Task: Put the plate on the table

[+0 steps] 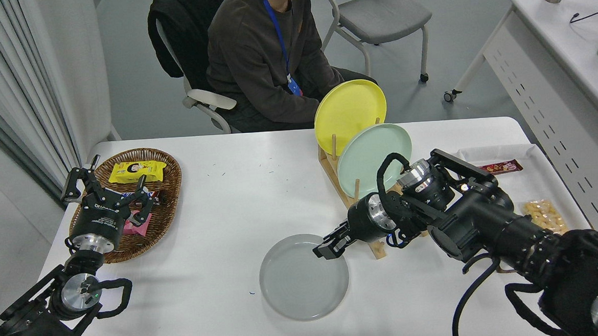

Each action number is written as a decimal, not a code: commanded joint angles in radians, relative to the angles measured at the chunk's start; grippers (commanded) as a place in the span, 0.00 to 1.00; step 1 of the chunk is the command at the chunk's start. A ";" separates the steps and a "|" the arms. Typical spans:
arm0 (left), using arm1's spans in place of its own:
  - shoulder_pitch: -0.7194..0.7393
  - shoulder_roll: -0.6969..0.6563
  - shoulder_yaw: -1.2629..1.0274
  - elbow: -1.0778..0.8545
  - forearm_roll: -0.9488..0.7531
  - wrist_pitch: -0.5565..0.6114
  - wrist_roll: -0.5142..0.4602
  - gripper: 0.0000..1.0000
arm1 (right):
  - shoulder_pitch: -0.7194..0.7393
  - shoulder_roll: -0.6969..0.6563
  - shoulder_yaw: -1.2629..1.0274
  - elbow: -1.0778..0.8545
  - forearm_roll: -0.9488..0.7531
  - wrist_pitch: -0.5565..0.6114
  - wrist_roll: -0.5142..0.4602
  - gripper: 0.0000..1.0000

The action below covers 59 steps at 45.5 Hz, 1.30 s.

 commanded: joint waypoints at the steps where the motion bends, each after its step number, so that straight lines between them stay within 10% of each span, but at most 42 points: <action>1: 0.000 0.000 0.000 0.000 0.000 0.000 -0.002 0.98 | 0.005 0.000 -0.008 0.039 -0.041 0.000 -0.002 0.51; 16: 0.000 0.000 0.000 0.000 0.000 0.000 -0.002 0.98 | 0.051 0.000 0.007 0.082 -0.072 0.003 -0.002 0.52; 59: 0.000 0.000 0.000 0.000 0.000 0.000 -0.002 0.98 | 0.142 -0.173 0.090 0.088 -0.238 0.581 0.007 0.58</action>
